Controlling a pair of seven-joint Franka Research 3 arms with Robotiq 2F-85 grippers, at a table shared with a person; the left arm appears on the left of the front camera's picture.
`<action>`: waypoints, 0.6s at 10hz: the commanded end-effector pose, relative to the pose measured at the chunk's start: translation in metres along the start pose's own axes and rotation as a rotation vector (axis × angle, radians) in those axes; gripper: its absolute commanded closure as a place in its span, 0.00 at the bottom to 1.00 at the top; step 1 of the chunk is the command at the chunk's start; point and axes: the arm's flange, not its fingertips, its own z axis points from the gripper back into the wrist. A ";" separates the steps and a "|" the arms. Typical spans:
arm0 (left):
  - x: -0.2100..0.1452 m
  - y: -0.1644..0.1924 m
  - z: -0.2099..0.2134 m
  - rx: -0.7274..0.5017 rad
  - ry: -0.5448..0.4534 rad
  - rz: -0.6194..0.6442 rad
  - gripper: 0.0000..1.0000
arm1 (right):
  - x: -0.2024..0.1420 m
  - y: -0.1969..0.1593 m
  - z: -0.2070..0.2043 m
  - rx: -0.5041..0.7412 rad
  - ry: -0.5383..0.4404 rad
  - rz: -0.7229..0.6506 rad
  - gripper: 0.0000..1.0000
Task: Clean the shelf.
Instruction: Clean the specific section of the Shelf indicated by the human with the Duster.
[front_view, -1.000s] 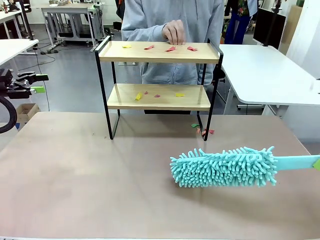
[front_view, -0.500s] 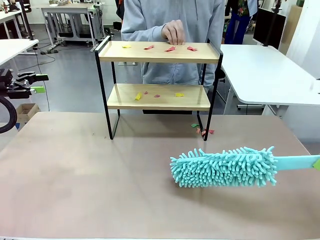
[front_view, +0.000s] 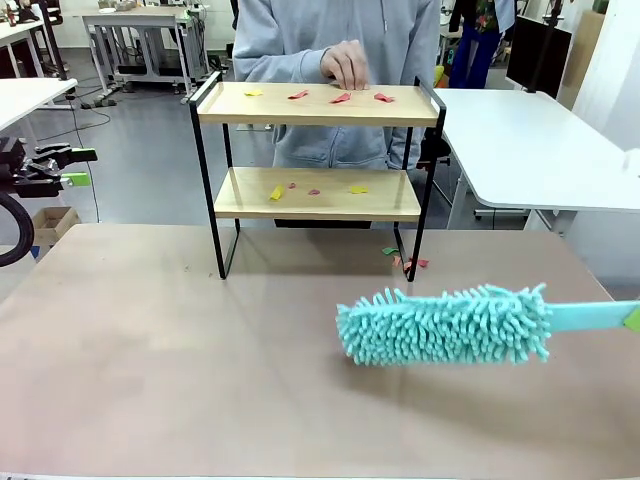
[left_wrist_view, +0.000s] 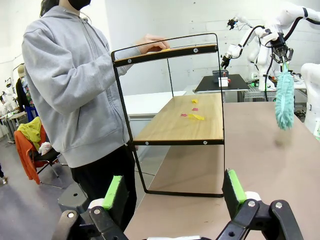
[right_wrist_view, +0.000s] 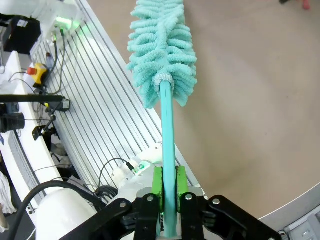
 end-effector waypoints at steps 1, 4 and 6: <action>0.002 -0.001 -0.001 -0.004 0.002 -0.005 0.00 | 0.037 0.029 0.041 0.020 -0.081 0.023 0.86; 0.002 -0.001 -0.001 -0.004 0.002 -0.005 0.00 | 0.102 0.074 0.087 -0.040 -0.187 0.000 0.86; 0.002 -0.001 -0.001 -0.004 0.002 -0.005 0.00 | 0.157 0.112 0.110 -0.048 -0.269 -0.055 0.86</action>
